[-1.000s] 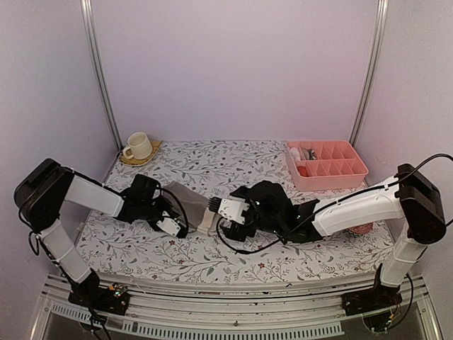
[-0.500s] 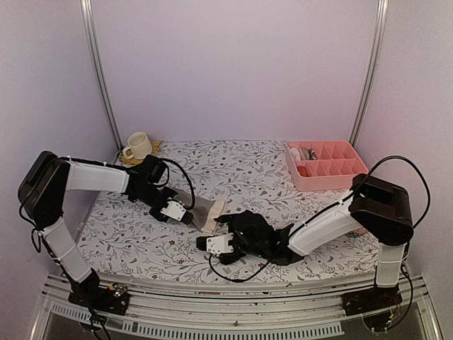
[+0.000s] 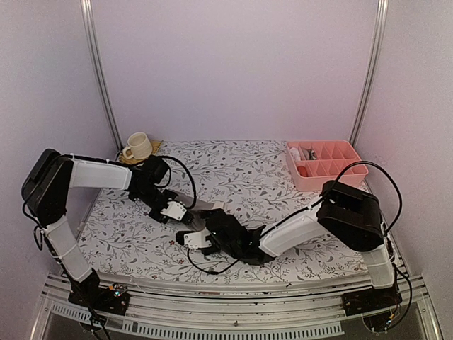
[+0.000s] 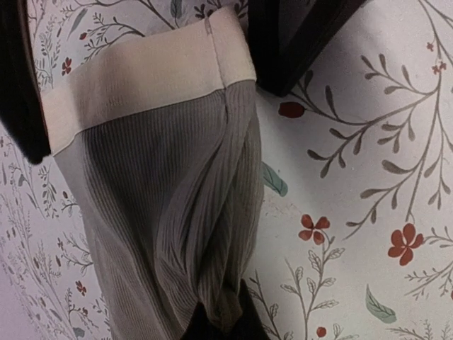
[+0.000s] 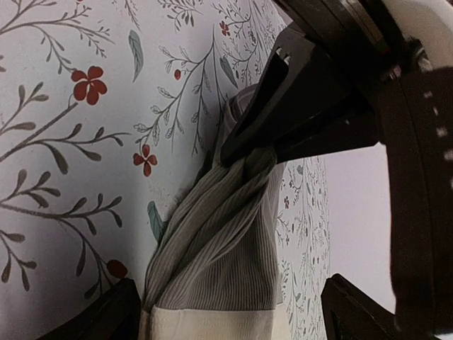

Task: Roll the underwear
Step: Pick up the underwear from the center of the board.

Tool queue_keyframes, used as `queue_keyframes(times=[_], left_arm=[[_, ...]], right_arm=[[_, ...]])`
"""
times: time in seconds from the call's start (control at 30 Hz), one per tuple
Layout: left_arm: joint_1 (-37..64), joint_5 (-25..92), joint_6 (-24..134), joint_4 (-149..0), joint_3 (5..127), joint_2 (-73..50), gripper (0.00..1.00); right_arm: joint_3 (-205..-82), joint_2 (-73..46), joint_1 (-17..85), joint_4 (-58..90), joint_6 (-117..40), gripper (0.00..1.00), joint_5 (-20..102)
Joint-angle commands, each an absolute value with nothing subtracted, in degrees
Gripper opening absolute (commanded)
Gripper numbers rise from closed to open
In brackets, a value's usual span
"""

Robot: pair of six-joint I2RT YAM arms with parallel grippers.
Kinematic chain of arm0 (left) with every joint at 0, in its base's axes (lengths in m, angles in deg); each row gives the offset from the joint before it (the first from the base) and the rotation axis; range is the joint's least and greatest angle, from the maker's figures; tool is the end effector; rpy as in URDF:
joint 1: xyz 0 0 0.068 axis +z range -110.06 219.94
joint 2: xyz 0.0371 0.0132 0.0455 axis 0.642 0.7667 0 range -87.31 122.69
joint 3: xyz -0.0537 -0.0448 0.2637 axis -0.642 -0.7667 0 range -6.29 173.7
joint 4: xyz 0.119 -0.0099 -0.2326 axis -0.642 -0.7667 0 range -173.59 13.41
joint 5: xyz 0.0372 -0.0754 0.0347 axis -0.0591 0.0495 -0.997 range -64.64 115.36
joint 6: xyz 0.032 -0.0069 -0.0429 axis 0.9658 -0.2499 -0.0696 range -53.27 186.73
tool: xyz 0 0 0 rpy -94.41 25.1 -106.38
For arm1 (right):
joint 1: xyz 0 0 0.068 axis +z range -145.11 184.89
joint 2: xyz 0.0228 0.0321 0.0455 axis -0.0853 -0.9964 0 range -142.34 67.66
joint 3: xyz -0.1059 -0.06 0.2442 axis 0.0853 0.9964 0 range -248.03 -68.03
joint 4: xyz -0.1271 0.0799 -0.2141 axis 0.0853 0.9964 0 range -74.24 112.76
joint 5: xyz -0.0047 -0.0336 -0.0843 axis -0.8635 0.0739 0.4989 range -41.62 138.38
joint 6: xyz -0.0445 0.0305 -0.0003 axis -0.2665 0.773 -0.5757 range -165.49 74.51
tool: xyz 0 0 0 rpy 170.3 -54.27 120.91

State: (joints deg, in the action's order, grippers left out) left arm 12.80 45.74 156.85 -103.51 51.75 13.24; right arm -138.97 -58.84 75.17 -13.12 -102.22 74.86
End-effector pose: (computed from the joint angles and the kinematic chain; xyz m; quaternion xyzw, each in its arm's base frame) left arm 0.2855 -0.1603 0.1512 0.8433 0.4772 -0.0565 0.2408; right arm 0.1701 0.4273 0.1100 -0.6879 0.4773 -0.1334 0.5303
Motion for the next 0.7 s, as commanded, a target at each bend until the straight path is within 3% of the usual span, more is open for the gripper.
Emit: queue_keyframes(times=[0.0, 0.33, 0.67], left_arm=[[12.3, 47.0, 155.7, -105.0, 53.2, 13.4, 0.00], [12.3, 47.9, 154.7, -105.3, 54.3, 13.1, 0.00], [12.6, 46.9, 155.4, -105.9, 53.9, 12.9, 0.00]], right_arm=[[-143.7, -62.4, 76.4, -5.6, -103.8, 0.91, 79.3], [-151.3, -69.0, 77.5, 1.6, -101.6, 0.91, 84.4], [-143.7, -64.8, 77.0, 0.6, -101.1, 0.89, 86.9]])
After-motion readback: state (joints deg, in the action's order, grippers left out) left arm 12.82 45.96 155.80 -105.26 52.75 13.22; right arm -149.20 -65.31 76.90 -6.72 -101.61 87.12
